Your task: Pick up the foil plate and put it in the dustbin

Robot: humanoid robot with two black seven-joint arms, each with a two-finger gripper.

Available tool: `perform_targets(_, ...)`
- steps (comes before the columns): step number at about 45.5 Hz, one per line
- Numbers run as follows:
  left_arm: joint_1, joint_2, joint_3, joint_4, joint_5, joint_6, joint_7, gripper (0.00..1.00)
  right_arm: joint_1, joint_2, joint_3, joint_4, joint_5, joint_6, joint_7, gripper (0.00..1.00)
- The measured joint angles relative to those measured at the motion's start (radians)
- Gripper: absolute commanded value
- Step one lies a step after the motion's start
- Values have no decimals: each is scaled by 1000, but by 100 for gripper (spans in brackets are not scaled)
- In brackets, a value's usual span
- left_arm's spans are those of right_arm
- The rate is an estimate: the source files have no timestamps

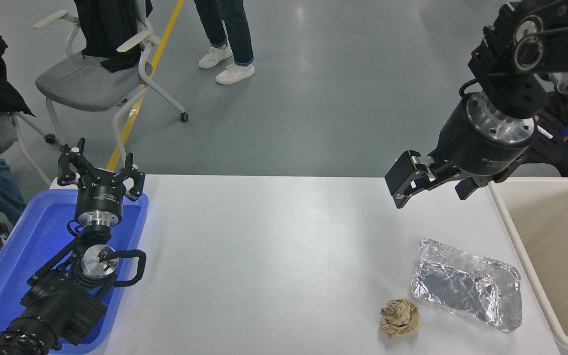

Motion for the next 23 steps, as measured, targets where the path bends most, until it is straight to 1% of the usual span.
perform_targets(23, 0, 0, 0, 0, 0, 0, 0, 99, -118, 0, 25, -67, -31, -15, 0, 100)
